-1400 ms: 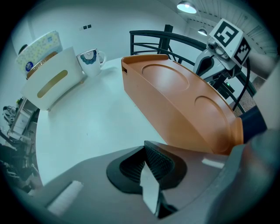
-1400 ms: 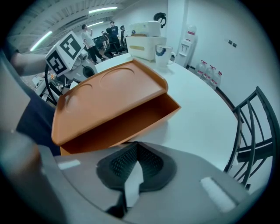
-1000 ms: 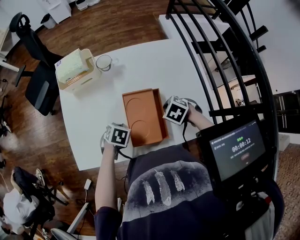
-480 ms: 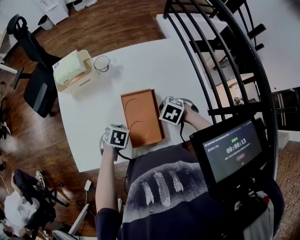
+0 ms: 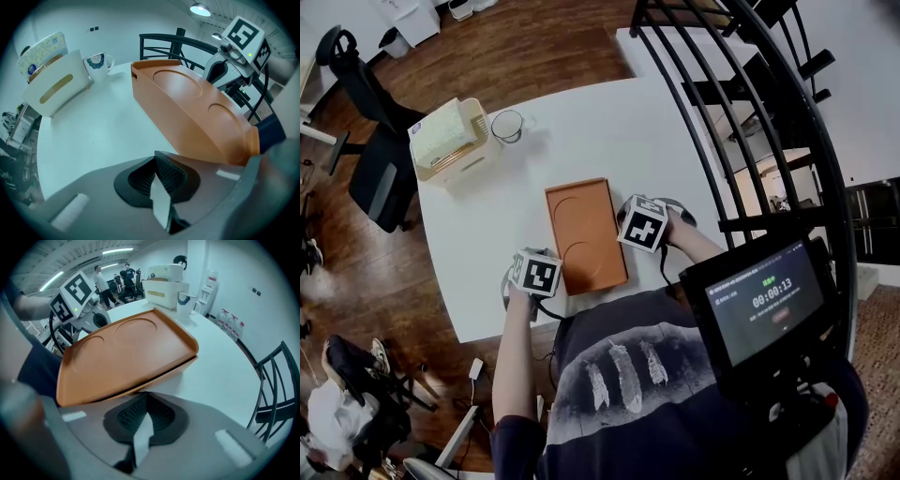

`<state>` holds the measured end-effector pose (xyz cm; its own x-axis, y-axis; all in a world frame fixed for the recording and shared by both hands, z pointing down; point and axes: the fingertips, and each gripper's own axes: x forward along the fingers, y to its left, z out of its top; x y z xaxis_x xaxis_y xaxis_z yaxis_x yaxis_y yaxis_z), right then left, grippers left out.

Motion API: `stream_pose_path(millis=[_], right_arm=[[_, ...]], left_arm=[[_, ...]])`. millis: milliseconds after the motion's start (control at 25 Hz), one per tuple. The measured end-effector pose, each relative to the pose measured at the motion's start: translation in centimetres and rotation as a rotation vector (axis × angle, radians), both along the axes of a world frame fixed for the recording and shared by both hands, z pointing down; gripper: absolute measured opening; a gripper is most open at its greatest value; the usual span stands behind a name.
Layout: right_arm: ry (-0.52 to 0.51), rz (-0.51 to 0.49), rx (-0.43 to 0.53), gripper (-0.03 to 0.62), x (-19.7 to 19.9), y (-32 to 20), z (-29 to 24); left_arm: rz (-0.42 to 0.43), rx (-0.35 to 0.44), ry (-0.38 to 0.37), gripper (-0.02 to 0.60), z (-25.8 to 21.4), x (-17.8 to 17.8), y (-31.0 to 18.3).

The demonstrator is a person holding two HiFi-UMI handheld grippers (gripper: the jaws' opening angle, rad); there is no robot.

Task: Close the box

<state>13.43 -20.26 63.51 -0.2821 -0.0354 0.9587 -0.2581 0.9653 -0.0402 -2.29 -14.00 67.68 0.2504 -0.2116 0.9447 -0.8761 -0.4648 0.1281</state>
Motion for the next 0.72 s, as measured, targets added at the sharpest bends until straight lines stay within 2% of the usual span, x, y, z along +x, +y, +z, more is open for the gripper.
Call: stream_pose_path(millis=[720], right_arm=[[-0.007, -0.017, 0.019, 0.005, -0.57, 0.13, 0.24]], left_arm=[[0.022, 0.005, -0.015, 0.015, 0.08, 0.06, 0.07]])
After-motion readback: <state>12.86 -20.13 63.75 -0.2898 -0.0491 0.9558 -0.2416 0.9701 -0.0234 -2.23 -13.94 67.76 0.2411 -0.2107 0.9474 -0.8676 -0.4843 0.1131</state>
